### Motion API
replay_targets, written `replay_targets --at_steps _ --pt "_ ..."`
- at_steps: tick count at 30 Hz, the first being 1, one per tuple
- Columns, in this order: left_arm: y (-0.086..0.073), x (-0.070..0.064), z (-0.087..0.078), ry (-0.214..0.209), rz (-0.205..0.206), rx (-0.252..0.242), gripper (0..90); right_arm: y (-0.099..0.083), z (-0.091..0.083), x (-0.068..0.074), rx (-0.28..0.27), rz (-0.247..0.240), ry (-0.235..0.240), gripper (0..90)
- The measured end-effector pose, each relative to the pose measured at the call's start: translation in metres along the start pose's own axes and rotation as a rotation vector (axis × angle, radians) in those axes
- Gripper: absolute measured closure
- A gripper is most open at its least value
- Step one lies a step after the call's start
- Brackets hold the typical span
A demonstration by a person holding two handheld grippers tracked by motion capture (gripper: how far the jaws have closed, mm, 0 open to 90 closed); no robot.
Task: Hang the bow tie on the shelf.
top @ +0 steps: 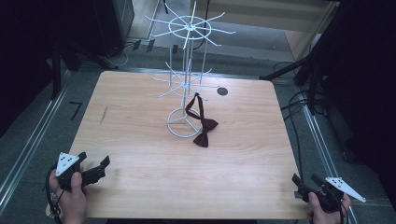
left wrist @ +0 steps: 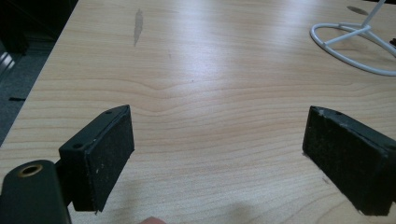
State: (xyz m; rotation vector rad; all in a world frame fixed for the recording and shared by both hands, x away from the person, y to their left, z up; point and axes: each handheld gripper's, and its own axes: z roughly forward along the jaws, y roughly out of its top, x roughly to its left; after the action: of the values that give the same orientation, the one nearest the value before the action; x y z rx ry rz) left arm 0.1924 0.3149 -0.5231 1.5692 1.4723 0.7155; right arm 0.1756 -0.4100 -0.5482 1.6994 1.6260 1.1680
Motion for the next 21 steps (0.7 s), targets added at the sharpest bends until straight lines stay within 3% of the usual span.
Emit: replay_targets --at_steps 10,21 --pt "-0.0004 -0.0003 -0.0006 0.005 0.001 -0.003 9.5 -0.0051 0.0043 0.0003 0.014 0.011 0.006 16.0" --pt "-0.0001 0.0002 -0.0002 0.001 -0.002 0.000 9.6 -0.0055 0.0074 0.0035 0.035 -0.021 -0.002 16.5"
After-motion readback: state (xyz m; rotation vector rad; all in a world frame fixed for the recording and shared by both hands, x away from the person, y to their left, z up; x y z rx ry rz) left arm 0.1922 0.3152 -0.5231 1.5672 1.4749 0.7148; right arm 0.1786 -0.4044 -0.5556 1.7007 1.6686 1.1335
